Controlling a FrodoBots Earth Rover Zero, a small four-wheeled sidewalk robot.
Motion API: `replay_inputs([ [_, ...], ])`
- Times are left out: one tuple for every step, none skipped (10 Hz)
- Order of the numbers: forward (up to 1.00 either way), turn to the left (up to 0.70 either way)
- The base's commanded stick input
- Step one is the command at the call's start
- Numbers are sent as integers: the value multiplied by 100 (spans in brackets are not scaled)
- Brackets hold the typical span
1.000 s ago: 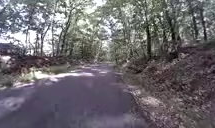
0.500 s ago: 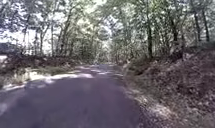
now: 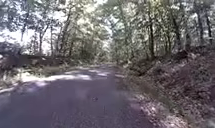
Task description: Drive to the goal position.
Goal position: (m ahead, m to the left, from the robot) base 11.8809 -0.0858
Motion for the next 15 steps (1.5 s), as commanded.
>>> replay_inputs([
  [70,0],
  [70,0],
  [70,0],
  [70,0],
  [70,0],
  [70,0],
  [70,0],
  [70,0],
  [70,0],
  [70,0],
  [70,0],
  [70,0],
  [70,0],
  [70,0],
  [70,0],
])
